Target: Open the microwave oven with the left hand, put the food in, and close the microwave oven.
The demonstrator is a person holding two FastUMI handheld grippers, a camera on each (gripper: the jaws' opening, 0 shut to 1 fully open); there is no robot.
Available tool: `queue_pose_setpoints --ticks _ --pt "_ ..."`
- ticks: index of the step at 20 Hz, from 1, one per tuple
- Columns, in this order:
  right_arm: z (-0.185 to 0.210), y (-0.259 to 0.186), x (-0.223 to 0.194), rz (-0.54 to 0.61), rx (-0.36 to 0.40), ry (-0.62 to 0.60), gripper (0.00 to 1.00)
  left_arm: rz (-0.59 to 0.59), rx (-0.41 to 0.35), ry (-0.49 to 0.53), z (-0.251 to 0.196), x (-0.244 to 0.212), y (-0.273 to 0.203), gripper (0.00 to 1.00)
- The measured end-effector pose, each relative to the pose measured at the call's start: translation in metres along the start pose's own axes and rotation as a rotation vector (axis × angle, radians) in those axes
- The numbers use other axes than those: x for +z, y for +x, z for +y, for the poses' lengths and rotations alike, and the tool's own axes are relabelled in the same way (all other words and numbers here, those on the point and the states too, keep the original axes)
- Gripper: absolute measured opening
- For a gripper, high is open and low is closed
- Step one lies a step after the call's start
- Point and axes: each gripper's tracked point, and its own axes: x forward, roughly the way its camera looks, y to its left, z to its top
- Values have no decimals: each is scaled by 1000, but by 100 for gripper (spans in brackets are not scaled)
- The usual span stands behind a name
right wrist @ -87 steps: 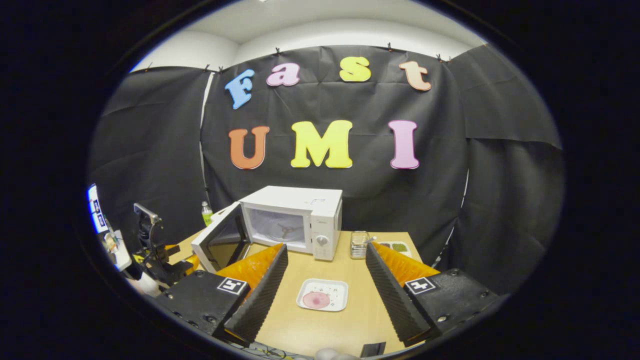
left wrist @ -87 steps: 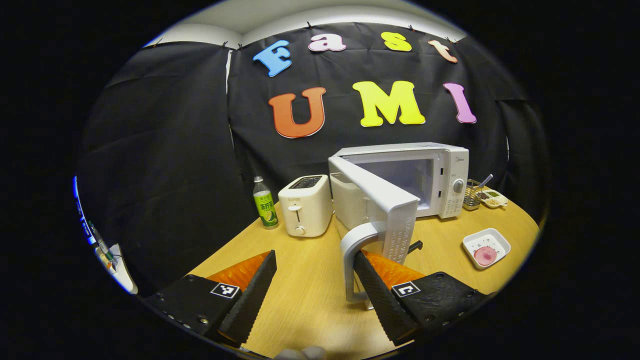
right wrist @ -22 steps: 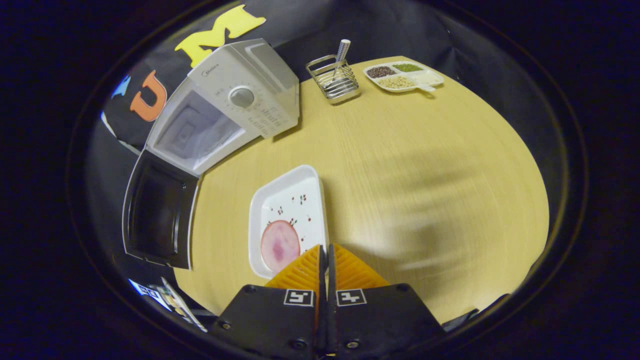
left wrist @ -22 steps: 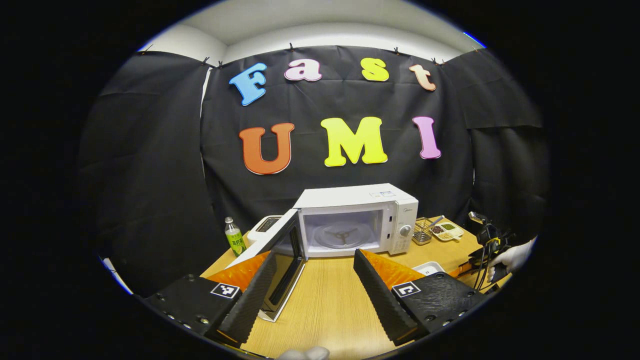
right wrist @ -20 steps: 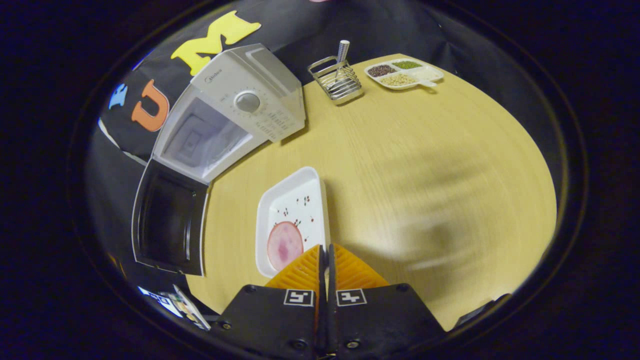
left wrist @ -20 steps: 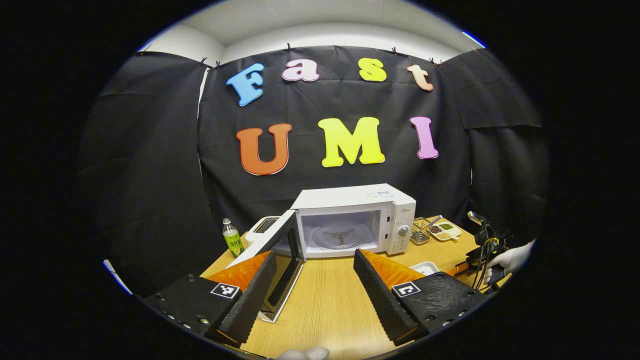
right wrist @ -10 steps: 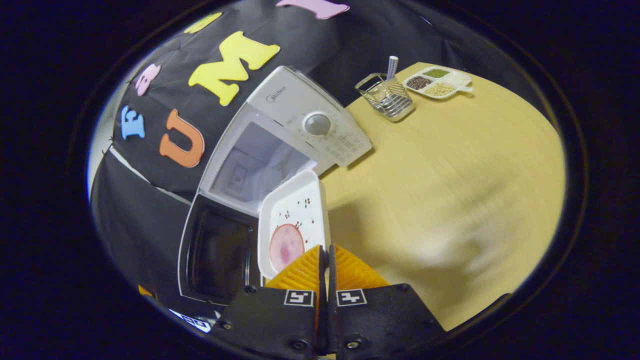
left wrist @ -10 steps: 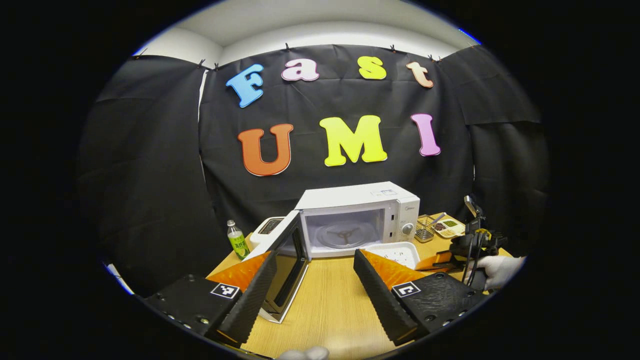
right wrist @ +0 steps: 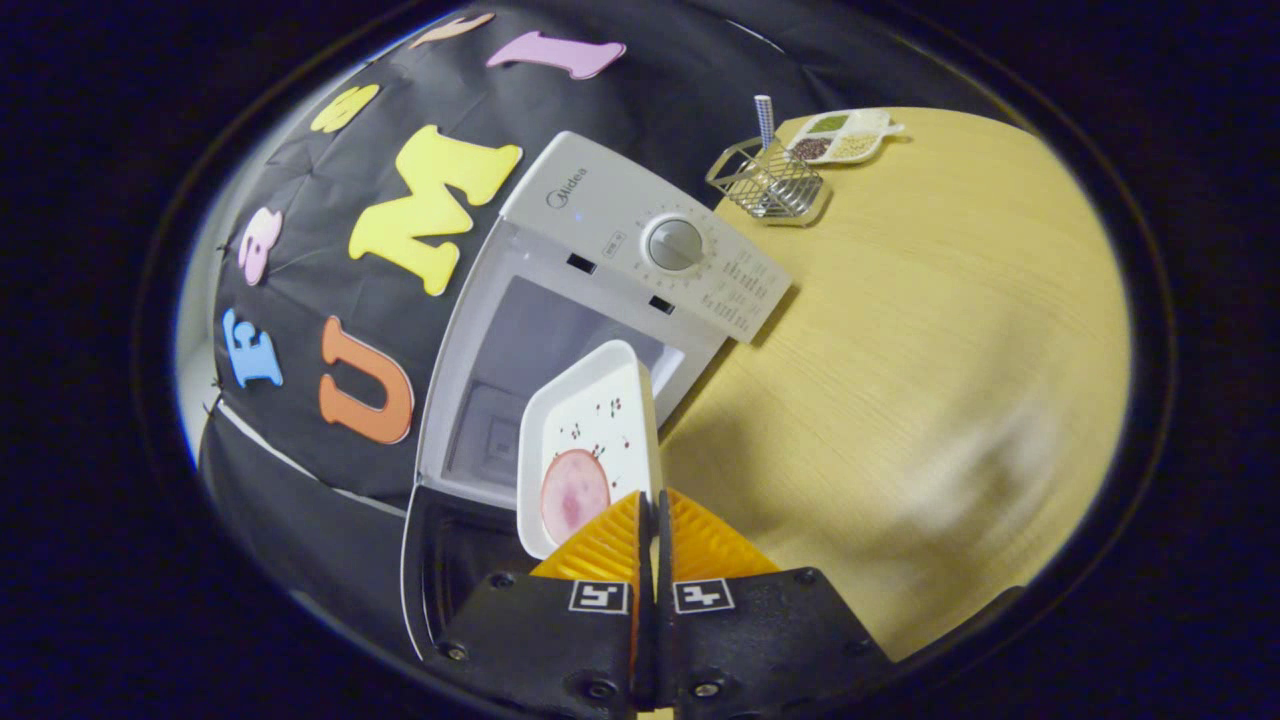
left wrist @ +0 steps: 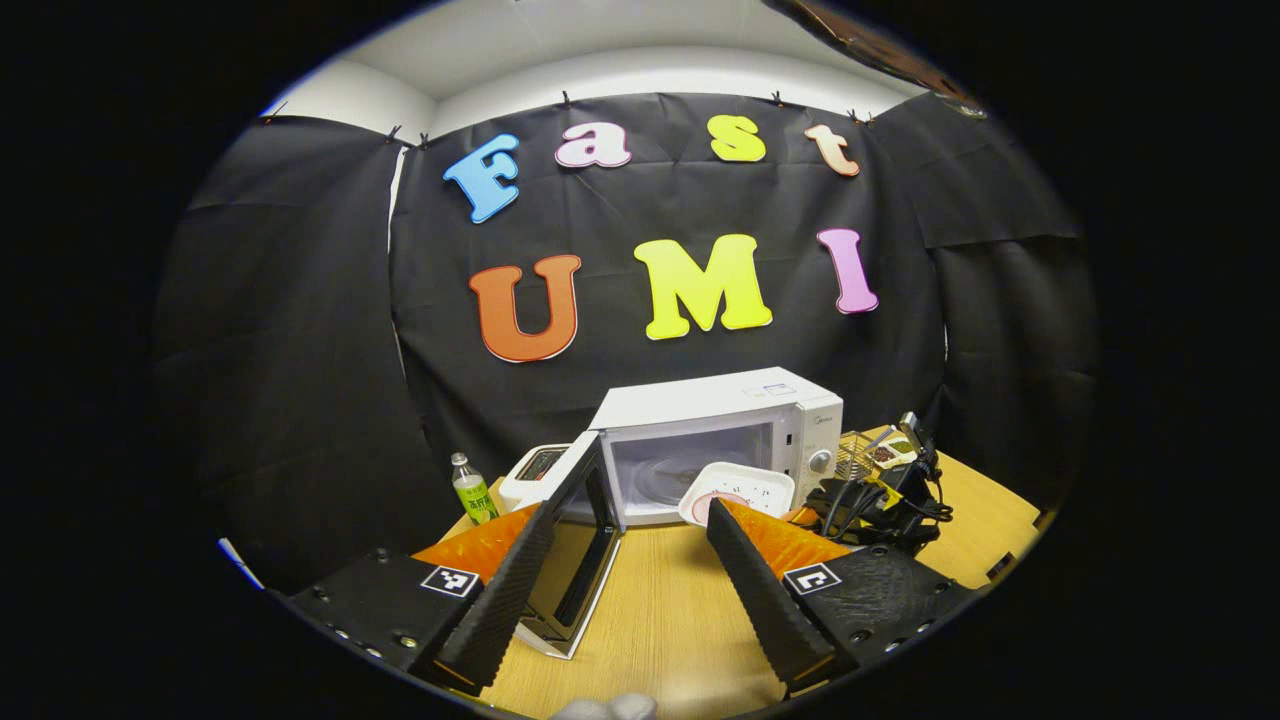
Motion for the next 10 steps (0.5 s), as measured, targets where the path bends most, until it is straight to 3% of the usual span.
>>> queue_pose_setpoints --ticks 7,10 --pt "38 68 -8 -85 15 109 3 27 33 -10 13 -24 11 95" --pt "51 103 -2 -130 10 87 3 27 40 -3 17 -25 15 95"
